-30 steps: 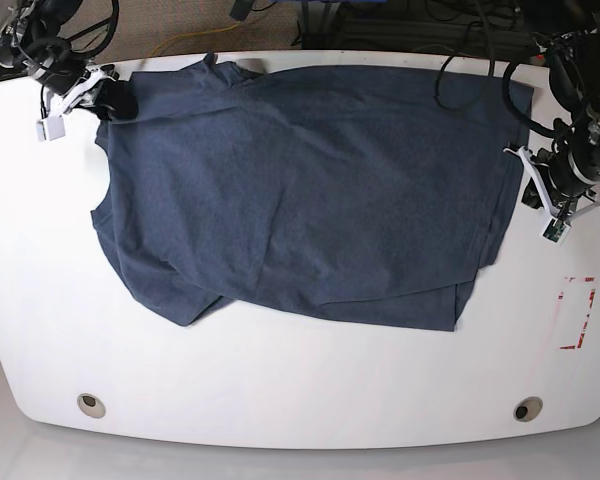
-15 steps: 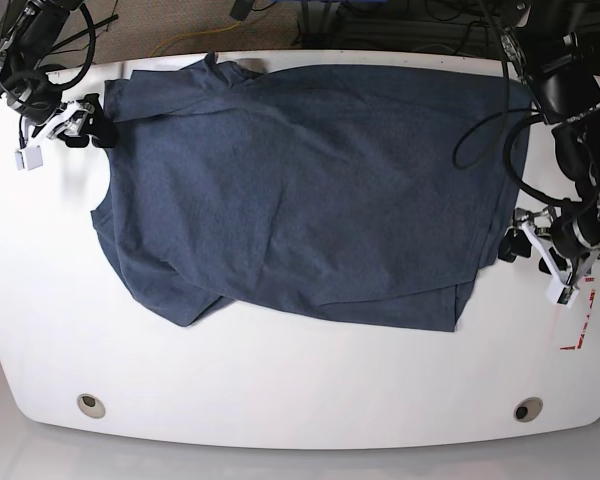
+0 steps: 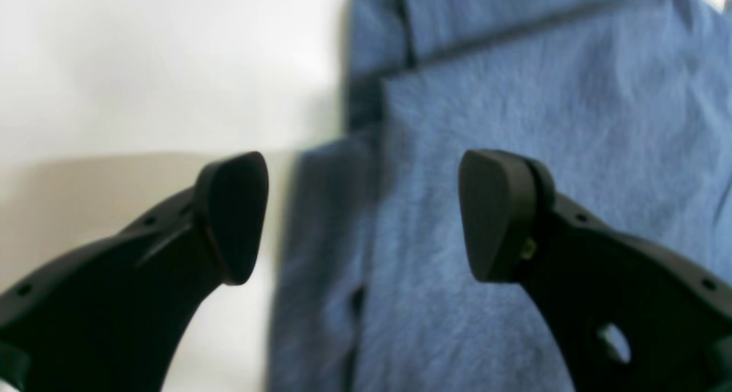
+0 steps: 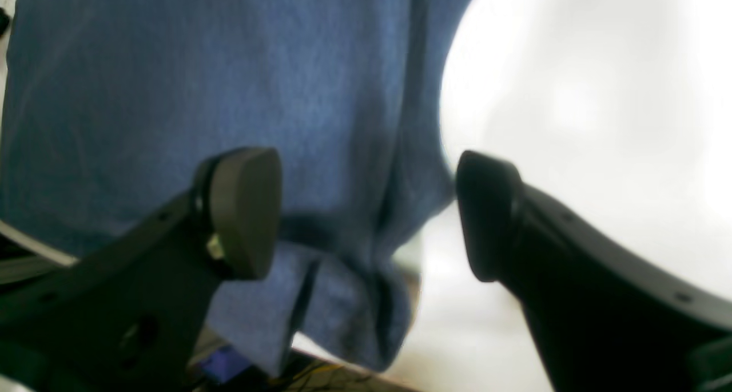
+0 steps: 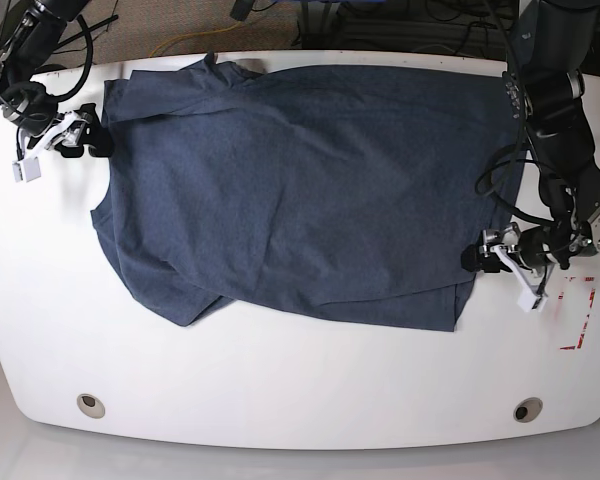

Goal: Fold the T-shirt properly
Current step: 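Release the left gripper and move it along the shirt side to grasp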

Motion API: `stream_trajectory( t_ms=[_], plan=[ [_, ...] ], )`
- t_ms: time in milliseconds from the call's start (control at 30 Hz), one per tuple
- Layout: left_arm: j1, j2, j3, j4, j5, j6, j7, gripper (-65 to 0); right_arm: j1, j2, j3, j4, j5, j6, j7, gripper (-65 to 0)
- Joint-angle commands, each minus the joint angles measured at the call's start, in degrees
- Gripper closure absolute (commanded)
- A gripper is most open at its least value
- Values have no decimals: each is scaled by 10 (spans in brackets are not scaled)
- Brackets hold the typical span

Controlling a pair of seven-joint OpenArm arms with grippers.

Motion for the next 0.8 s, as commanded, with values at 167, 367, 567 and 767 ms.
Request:
stream_trajectory(
  t_ms=[167,367,567,767],
  plan=[
    [-15,32,4,-1,-13,-3,-12,-486,78,27,3,7,-87,1,11,-463],
    [-5,53,4,-1,-10,-3,-12,-307,181,27,-1,-53,-180,1,13,-466],
    [-2,50,4,4,-9,-3,-11,0,270,46,-6,-220,-239,1,72,-463],
    [41,23,2,50,-13,-3,-10,-10,305,68,-87,-344,-238,1,172,-461]
  ],
)
